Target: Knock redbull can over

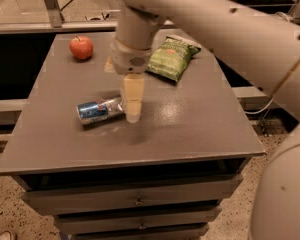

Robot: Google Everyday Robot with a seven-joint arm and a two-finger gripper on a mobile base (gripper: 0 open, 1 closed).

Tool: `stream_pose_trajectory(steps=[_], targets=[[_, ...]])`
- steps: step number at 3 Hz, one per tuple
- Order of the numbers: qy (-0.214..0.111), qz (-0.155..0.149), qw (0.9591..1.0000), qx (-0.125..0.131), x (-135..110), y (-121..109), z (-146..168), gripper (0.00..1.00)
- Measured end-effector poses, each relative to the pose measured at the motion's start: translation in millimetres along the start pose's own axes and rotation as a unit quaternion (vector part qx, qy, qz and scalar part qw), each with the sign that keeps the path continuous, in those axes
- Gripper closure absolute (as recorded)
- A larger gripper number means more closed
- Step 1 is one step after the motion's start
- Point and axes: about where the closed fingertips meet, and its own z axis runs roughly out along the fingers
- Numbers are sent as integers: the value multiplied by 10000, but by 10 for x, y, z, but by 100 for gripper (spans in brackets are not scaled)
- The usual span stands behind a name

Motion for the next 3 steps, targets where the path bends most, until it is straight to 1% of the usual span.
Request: stream_pose_trajectory(steps=[1, 2, 3], targets=[[-778, 648, 9941, 380, 476, 92, -438, 0], [-1679, 1302, 9727, 935, 1021, 315, -987, 0], [-2009, 1502, 9619, 1091, 1124, 455, -1185, 0]])
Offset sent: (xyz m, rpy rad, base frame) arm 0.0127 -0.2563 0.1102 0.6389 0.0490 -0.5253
